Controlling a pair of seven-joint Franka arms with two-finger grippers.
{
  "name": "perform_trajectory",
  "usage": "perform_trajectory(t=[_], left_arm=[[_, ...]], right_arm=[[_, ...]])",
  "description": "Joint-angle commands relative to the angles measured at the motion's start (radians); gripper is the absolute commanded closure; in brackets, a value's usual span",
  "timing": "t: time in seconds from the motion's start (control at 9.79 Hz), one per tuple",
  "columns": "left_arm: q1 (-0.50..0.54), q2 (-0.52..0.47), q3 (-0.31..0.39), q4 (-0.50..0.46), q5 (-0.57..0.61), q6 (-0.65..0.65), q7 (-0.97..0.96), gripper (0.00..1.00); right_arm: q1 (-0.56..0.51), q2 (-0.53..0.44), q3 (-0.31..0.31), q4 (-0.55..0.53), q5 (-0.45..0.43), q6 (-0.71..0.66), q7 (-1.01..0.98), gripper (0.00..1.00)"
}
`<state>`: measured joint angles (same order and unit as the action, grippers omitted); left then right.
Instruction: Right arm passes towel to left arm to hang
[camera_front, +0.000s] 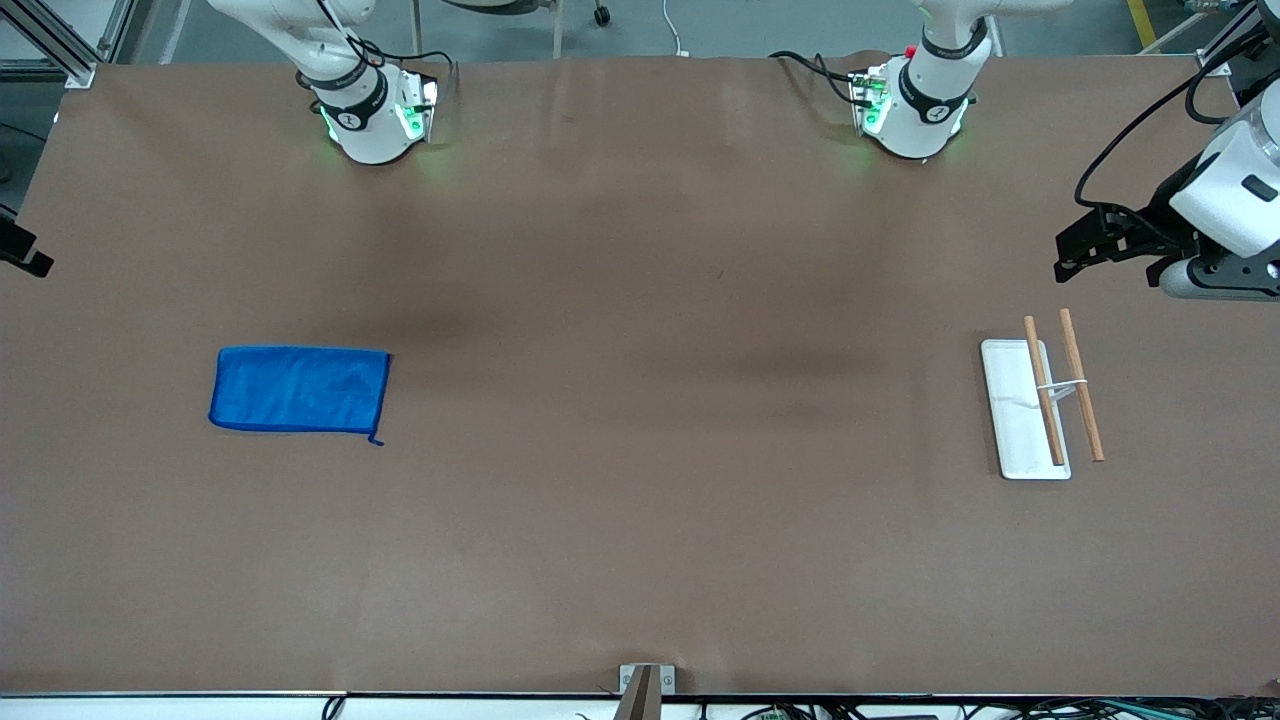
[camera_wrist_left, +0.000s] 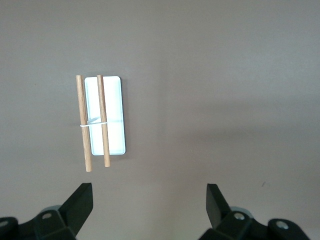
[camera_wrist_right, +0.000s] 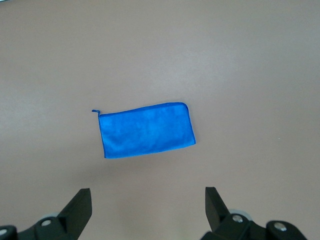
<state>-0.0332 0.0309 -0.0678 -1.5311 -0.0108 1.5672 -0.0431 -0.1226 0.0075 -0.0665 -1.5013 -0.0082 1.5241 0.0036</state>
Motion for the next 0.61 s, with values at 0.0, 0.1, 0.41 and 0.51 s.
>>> perform_trajectory(t=[0.0,0.1,0.41,0.51], left_arm=[[-0.001,0.017,-0.001,-0.017,0.017,0.013,-0.008,0.0],[0.001,0.017,-0.001,-0.017,0.018,0.013,-0.008,0.0],[-0.004,0.017,-0.001,-0.018,0.019,0.011,-0.009,0.0],[-0.002,0.017,-0.001,-0.018,0.019,0.011,-0.009,0.0]], right_arm=[[0.0,0.003,0.004,0.013,-0.012,-0.01,-0.007,0.0],[-0.002,0.003,0.004,0.013,-0.012,-0.007,-0.005,0.0],[0.001,0.003,0.005,0.015,-0.015,-0.01,-0.014,0.0],[0.012,0.009,0.008,0.019,-0.024,-0.013,-0.016,0.0]])
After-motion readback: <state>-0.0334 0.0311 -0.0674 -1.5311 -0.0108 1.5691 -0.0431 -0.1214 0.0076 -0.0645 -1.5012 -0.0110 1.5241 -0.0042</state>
